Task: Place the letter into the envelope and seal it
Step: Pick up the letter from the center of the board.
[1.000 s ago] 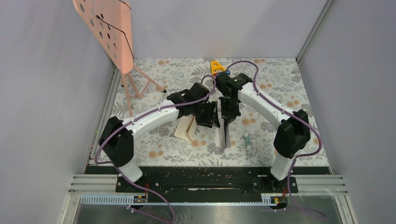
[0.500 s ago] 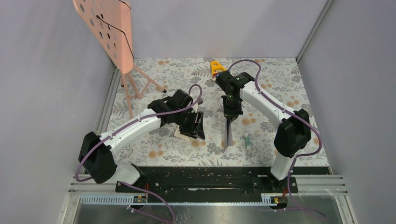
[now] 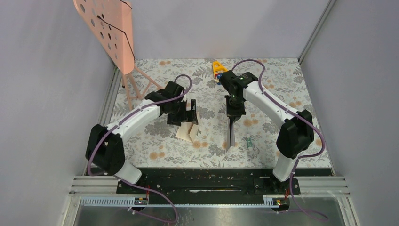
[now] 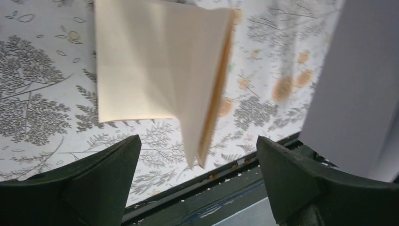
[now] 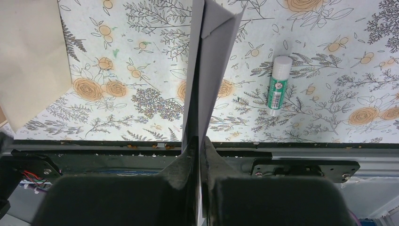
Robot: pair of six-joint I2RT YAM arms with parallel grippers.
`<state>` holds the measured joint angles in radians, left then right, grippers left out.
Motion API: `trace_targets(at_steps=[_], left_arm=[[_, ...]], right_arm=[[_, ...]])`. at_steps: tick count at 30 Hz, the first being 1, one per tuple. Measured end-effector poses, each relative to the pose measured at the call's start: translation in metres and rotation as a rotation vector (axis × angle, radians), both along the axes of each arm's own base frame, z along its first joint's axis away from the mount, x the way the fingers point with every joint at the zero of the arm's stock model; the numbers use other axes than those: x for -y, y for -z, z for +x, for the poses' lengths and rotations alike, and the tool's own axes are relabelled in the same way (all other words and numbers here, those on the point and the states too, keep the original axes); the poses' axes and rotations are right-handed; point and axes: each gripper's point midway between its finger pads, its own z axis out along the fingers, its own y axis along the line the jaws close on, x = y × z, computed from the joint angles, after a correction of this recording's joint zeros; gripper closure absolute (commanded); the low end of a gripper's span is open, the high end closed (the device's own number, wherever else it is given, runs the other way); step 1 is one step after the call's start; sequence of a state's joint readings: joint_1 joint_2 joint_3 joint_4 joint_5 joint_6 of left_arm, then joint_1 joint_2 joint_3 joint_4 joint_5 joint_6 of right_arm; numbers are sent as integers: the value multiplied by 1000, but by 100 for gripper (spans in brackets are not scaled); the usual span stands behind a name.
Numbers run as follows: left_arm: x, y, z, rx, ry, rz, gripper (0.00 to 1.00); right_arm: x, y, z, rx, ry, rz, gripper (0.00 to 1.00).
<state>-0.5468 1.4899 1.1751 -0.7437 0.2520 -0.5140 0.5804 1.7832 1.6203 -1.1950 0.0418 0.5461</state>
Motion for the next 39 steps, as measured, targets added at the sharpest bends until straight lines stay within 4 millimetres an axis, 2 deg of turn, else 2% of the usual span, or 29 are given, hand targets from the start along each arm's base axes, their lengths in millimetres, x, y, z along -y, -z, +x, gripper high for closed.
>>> trace_targets(at_steps=[4, 6, 11, 13, 20, 25, 26, 28, 32, 35, 38, 39], left_arm=[[-12, 26, 11, -63, -41, 29, 1], [-15, 35, 15, -84, -53, 24, 4], [-22, 58, 22, -126, -99, 29, 26], [-26, 68, 25, -141, -123, 39, 31], [-41, 104, 28, -204, -187, 111, 34], [-43, 107, 31, -200, -211, 124, 27], [-42, 107, 31, -198, -211, 122, 30], [-42, 107, 31, -198, -212, 123, 46], [-42, 112, 33, -210, -221, 126, 71], [-36, 116, 33, -217, -219, 128, 75], [-23, 116, 31, -212, -193, 130, 82], [-18, 117, 31, -208, -182, 131, 87]], right_arm=[[0, -1, 0, 2, 0, 2, 100], [0, -1, 0, 5, 0, 4, 100], [-1, 0, 0, 6, -1, 8, 100], [0, 2, -1, 1, -1, 8, 100], [1, 6, -4, -4, -1, 7, 100], [1, 7, -4, -3, -1, 10, 100], [1, 7, -5, -3, -1, 10, 100], [0, 7, -5, -5, -1, 12, 100], [-1, 7, -6, -9, -3, 22, 100], [-2, 7, -6, -10, -3, 25, 100], [-2, 7, -5, -9, -3, 26, 100], [-2, 7, -5, -8, -3, 27, 100]])
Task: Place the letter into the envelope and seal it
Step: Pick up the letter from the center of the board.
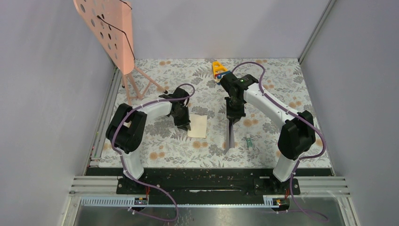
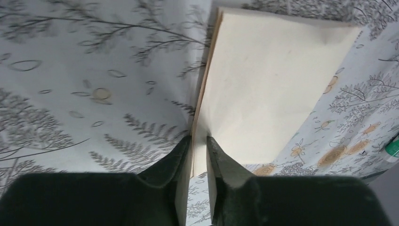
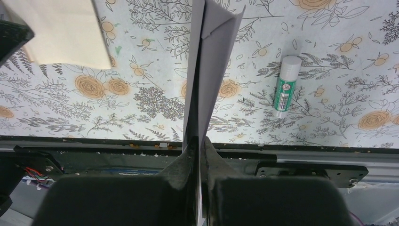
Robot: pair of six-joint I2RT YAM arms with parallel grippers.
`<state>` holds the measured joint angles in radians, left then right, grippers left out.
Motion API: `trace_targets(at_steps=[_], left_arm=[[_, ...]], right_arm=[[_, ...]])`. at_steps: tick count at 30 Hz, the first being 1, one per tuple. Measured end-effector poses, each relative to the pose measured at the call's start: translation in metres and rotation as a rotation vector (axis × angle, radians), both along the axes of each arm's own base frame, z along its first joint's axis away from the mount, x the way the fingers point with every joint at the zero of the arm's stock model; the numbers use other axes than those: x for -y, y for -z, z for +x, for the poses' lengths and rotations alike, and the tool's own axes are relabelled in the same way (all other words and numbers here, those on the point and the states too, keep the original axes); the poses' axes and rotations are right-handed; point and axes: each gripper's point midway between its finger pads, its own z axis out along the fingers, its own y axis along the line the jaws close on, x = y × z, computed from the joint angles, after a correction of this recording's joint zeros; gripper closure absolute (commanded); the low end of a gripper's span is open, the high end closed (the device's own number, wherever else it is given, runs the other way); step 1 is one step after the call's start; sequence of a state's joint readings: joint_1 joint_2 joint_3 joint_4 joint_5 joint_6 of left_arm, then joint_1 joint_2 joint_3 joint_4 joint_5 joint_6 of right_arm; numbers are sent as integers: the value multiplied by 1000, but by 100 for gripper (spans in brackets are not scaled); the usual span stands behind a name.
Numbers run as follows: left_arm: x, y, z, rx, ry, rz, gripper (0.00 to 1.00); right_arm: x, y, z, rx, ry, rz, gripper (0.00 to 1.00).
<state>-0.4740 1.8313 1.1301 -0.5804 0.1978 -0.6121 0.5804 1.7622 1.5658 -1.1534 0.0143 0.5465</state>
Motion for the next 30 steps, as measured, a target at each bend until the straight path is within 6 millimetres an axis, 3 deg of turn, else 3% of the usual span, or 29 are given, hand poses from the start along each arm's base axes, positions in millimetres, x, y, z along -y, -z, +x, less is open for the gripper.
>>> trace_targets(at_steps=[2, 13, 16, 23, 30], left_arm=[[8, 0, -1, 1, 14, 0, 100], [14, -6, -3, 45, 31, 27, 100], [13, -23, -7, 76, 34, 2, 100], [20, -90, -7, 223, 59, -116, 100], [27, -112, -22, 211, 115, -189, 100]], right_arm=[[-1, 0, 1, 3, 0, 3, 100], [-1, 1, 0, 4, 0, 9, 100], [-1, 1, -1, 6, 0, 10, 100], [0, 0, -1, 13, 9, 15, 100], [-12, 0, 4, 26, 43, 67, 100]])
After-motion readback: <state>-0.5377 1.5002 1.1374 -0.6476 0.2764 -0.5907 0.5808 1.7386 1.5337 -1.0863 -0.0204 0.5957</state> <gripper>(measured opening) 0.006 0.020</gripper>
